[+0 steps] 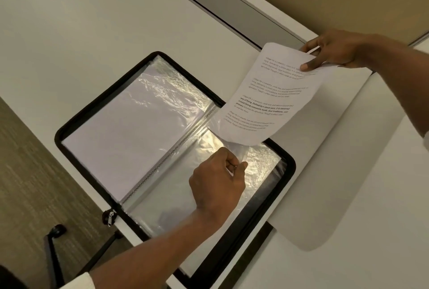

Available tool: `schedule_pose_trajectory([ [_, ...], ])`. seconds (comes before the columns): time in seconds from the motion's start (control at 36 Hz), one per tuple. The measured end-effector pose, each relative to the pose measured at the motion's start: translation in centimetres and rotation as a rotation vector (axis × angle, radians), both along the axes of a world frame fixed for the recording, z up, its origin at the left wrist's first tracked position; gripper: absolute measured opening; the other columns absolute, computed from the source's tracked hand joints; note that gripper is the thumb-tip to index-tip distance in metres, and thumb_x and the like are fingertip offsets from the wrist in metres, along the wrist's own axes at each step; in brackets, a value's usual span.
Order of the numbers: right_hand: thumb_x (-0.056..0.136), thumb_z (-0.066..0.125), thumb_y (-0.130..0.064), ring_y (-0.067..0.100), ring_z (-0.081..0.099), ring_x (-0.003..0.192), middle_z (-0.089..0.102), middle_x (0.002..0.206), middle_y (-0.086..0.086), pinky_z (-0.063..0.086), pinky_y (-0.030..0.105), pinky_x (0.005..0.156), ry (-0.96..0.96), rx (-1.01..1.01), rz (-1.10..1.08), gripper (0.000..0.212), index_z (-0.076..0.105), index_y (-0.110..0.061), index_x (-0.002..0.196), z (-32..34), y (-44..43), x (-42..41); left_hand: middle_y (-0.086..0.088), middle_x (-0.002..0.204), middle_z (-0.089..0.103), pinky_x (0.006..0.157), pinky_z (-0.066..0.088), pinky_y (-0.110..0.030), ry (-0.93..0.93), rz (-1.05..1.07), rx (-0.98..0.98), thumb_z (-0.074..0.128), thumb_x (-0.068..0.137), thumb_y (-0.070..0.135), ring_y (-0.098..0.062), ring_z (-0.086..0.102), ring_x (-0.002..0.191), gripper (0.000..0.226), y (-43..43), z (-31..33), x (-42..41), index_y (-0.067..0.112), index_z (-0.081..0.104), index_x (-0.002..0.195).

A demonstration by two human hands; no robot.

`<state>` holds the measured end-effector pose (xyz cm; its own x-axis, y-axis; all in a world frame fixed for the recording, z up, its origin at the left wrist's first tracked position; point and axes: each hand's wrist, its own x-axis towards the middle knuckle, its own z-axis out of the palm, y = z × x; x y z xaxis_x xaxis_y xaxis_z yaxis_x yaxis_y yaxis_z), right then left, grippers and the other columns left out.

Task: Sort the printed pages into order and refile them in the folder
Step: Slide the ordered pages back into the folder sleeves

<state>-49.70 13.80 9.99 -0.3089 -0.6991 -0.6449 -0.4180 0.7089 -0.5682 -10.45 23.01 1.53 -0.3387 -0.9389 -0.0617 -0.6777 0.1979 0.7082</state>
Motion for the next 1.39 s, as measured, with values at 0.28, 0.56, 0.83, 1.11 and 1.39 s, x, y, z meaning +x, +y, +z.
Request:
schedule_pose_trajectory([
  [0.28,0.082,0.085,-0.005,0.019,0.073,0.088,0.076,0.110,0.005,0.062,0.020,0.075,0.040,-0.120,-0.042,0.031,0.075,-0.021,0.108,-0.8,-0.3,0.3,0.019,0.079,0.071,0.063,0.053,-0.020,0.018,-0.011,-0.049,0.085,0.088,0.043,-0.001,0.065,0.065,0.021,-0.2,0.0,0.4,0.028,0.069,0.089],
  [0.56,0.082,0.084,-0.003,0.031,0.074,0.103,0.078,0.113,0.011,0.060,0.040,0.096,-0.017,-0.113,-0.051,0.038,0.074,-0.014,0.117,-1.8,-0.2,-0.3,0.017,0.082,0.072,0.062,0.060,-0.028,0.033,-0.085,-0.119,0.081,0.092,0.039,-0.004,0.067,0.064,0.018,0.4,-0.1,0.1,0.026,0.069,0.089],
  [0.83,0.084,0.083,-0.003,0.029,0.075,0.104,0.079,0.109,0.009,0.063,0.029,0.084,-0.053,-0.105,-0.037,0.042,0.072,-0.011,0.123,-2.8,0.1,0.5,0.015,0.081,0.072,0.059,0.061,-0.033,0.046,-0.073,-0.151,0.078,0.091,0.048,-0.004,0.067,0.062,0.024,-0.1,0.0,0.4,0.025,0.069,0.092],
  [1.11,0.083,0.085,-0.003,0.018,0.076,0.082,0.078,0.105,0.007,0.063,0.027,0.076,0.020,-0.152,-0.051,0.041,0.072,-0.010,0.121,-2.5,0.0,0.6,0.011,0.078,0.074,0.056,0.062,-0.034,0.053,-0.095,-0.217,0.079,0.091,0.041,-0.008,0.069,0.061,0.020,-0.3,-0.1,0.5,0.022,0.072,0.090],
  [1.39,0.081,0.086,-0.005,0.018,0.074,0.087,0.076,0.110,0.010,0.063,0.028,0.078,0.057,-0.161,-0.039,0.045,0.071,-0.010,0.123,-2.6,-0.4,0.6,0.009,0.076,0.073,0.055,0.061,-0.035,0.053,-0.118,-0.265,0.084,0.090,0.033,-0.009,0.068,0.060,0.019,-0.3,-0.1,0.6,0.020,0.071,0.087],
])
